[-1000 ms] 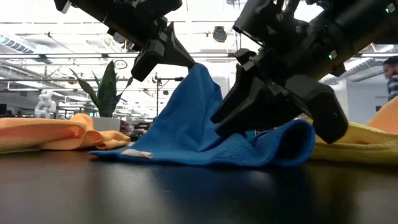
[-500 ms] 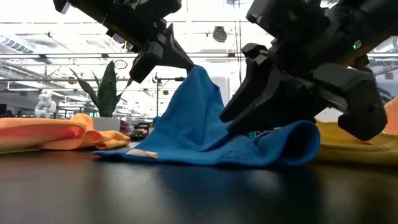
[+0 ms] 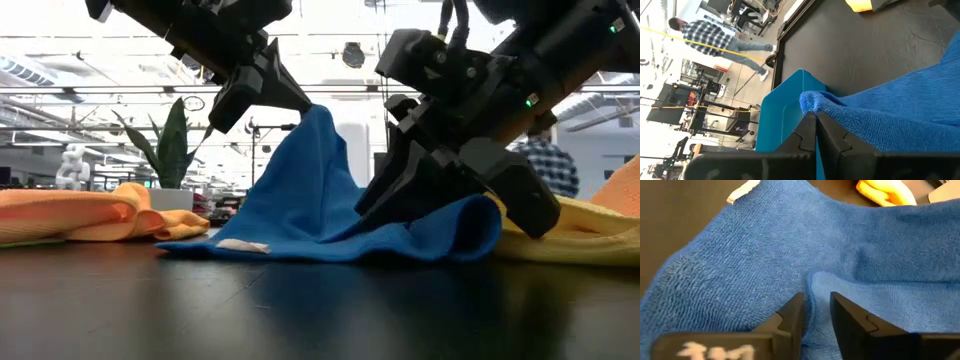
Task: Fold microfiber towels
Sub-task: Fold the blue microfiber cloth
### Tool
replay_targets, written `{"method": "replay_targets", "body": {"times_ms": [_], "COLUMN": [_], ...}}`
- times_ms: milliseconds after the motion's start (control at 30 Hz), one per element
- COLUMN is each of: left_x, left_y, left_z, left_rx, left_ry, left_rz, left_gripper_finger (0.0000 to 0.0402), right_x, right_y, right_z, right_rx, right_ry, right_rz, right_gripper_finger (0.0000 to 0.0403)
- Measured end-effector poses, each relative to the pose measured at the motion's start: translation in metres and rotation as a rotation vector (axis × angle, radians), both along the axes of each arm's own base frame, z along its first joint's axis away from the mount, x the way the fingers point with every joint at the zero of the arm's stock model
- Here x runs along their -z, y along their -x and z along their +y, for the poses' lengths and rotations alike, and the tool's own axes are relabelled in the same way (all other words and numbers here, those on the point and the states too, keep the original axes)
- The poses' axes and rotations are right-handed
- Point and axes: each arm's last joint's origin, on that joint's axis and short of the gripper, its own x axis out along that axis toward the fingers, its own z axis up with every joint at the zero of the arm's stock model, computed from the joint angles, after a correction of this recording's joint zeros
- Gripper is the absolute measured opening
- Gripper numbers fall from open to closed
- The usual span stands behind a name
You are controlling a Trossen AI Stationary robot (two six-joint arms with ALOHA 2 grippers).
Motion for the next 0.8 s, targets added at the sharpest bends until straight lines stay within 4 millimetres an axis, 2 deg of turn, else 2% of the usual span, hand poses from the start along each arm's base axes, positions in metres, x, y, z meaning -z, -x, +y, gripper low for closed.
{"method": "replay_targets", "body": {"times_ms": [167, 300, 533, 800], "left_x": [0.0, 0.0, -0.006, -0.023], "left_y": [0.0, 0.002, 0.015, 0.04], "left_z": [-0.001, -0.005, -0.019, -0.046], "left_rx": [0.001, 0.013, -0.02, 0.047], "left_ry": [0.001, -0.003, -0.06, 0.016], "left_rz": [0.002, 0.004, 0.015, -0.027], "left_gripper_finger": [0.001, 0.0005, 0.0007, 0.0011], "right_x": [0.001, -0.005, -0.04, -0.08], "right_y": [0.001, 0.003, 0.014, 0.034], "right_z": [-0.001, 0.001, 0.011, 0.03], "right_rx": [0.003, 0.03, 0.076, 0.102], "right_ry": [0.007, 0.039, 0.086, 0.077], "right_rz": [0.013, -0.02, -0.154, -0.319], "right_gripper_finger": [0.0014, 0.0007, 0.0001, 0.0001]}}
